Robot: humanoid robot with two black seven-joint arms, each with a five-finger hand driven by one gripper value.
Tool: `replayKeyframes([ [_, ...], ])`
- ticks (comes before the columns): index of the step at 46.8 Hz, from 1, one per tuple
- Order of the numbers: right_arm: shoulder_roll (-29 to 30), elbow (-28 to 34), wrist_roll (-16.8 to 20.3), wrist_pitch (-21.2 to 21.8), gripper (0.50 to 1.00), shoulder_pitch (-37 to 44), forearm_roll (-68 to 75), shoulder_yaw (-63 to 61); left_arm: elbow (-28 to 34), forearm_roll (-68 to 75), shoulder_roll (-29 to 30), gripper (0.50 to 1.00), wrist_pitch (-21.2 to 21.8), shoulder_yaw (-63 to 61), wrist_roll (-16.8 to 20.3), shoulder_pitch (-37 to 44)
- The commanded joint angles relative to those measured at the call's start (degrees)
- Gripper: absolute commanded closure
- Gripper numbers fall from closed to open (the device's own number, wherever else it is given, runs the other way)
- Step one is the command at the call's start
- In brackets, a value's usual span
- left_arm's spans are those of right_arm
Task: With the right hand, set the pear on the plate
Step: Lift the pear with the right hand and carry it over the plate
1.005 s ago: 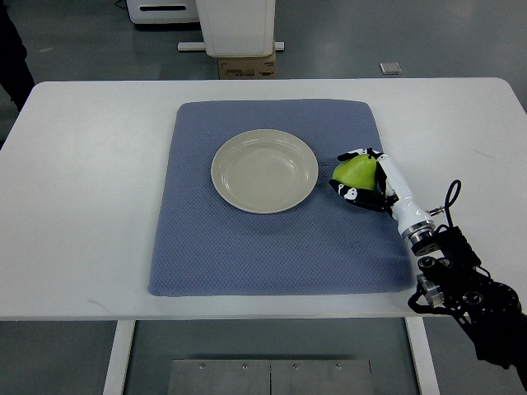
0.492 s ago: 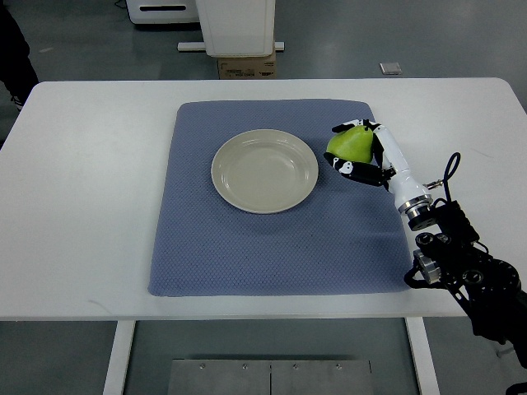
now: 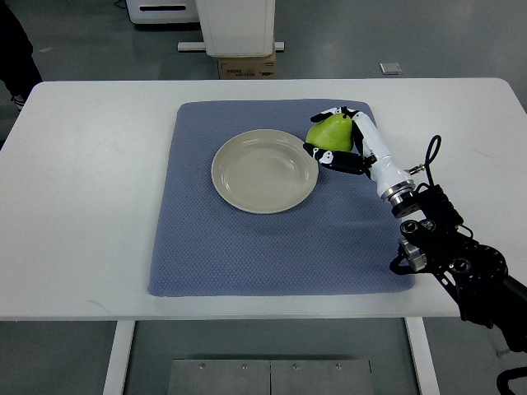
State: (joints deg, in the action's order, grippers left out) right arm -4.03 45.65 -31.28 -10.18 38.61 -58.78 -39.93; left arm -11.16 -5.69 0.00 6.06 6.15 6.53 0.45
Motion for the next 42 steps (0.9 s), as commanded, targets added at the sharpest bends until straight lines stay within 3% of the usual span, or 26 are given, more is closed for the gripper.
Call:
replayKeyframes([
  [1,0.7,0.0,0.8,0.0,1.0,0.8,0.0,0.6,0.0,0.1,0.0,0.5,0.0,0.0,0.1,0.0],
  [12,4.0,-0.7,2.3,-0.9,1.0,3.5,-0.5,2.7,0.0,0.0,0.0,0.5,0.0,0.0,0.1,0.0],
  [42,4.0,-8.3,3.3,-3.1,1.0,9.2,-0.2,10.0,0.0,0.1,0.0,0.5,0.0,0.0,0.0,0.0],
])
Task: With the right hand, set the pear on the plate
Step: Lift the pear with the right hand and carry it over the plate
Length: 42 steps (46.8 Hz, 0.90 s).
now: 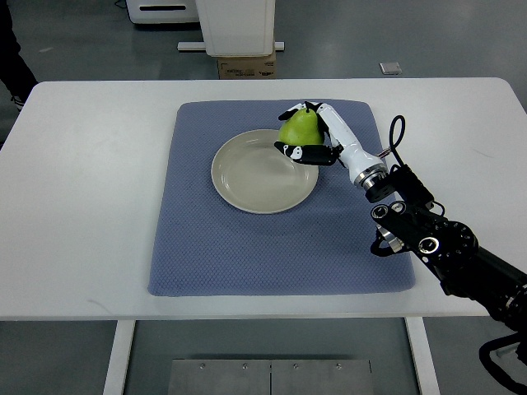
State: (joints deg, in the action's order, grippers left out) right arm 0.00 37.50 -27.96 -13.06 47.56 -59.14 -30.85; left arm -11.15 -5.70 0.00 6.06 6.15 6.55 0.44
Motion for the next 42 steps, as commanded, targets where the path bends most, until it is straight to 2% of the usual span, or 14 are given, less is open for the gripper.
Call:
replayKeyframes([
  [1,0.0,-0.1,0.1,-0.2,1.0,0.4,0.3,1.1,0.0,0.1,0.0,0.5,0.0,0.0,0.0,0.0],
  [15,0.0,-0.1,0.2,-0.2,1.0,1.4,0.4,5.0,0.0,0.0,0.0,0.5,0.0,0.0,0.0,0.0],
  [42,0.0,1.6,2.7,0.2,1.0,2.2,6.3,9.8,0.0,0.0,0.0,0.5,0.0,0.0,0.0,0.0],
])
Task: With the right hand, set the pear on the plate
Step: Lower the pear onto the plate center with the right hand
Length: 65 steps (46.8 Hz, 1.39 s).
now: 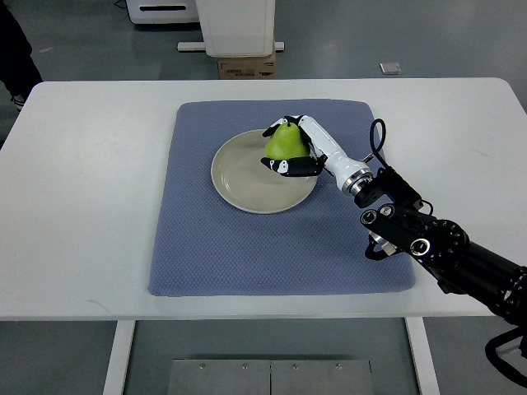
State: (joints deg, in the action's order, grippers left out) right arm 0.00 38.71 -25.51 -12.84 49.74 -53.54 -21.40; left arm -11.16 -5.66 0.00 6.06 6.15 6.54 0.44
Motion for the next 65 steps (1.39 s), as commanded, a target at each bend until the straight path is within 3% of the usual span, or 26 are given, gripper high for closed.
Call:
replayKeyframes([
  [1,0.0,0.6,0.5,0.0,1.0,0.0,0.9,0.3,0.0,-0.1,0.0,0.5,0.0,0.0,0.0,0.0],
  [19,0.0,3.4,1.6,0.3,1.0,0.0,4.1,2.5,0.0,0.0,0.0,0.5,0.0,0.0,0.0,0.0],
  [65,0.0,3.5,2.0,0.2,1.0,0.0,6.0,7.7,0.0,0.0,0.0,0.5,0.0,0.0,0.0,0.0],
])
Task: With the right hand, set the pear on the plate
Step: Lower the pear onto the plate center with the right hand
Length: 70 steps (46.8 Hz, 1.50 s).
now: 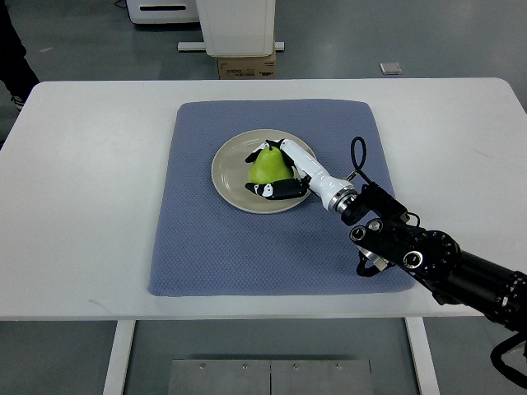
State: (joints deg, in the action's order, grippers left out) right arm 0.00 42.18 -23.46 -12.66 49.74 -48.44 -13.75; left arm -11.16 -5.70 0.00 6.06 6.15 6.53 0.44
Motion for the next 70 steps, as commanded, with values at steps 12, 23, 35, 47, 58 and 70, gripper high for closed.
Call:
replayKeyframes([
  [12,0.0,0.0,-0.3,0.0,1.0,0.0,1.5,0.0,0.0,0.0,0.0,0.5,0.0,0.0,0.0,0.0],
  [23,0.0,0.0,-0.3,0.1,1.0,-0.1,2.1,0.8,0.0,0.0,0.0,0.5,0.0,0.0,0.1,0.0],
  [35,0.0,0.3,-0.4,0.1,0.931,-0.3,2.1,2.4,0.0,0.1,0.0,0.5,0.0,0.0,0.0,0.0],
  [47,0.0,0.4,-0.5,0.1,0.785,-0.3,3.3,2.4,0.0,0.0,0.0,0.5,0.0,0.0,0.0,0.0],
  [58,0.0,0.9,-0.6,0.1,0.607,-0.3,3.6,2.4,0.0,0.1,0.0,0.5,0.0,0.0,0.0,0.0],
  [70,0.0,1.0,-0.6,0.1,0.553,-0.3,3.7,2.4,0.0,0.1,0.0,0.5,0.0,0.0,0.0,0.0],
])
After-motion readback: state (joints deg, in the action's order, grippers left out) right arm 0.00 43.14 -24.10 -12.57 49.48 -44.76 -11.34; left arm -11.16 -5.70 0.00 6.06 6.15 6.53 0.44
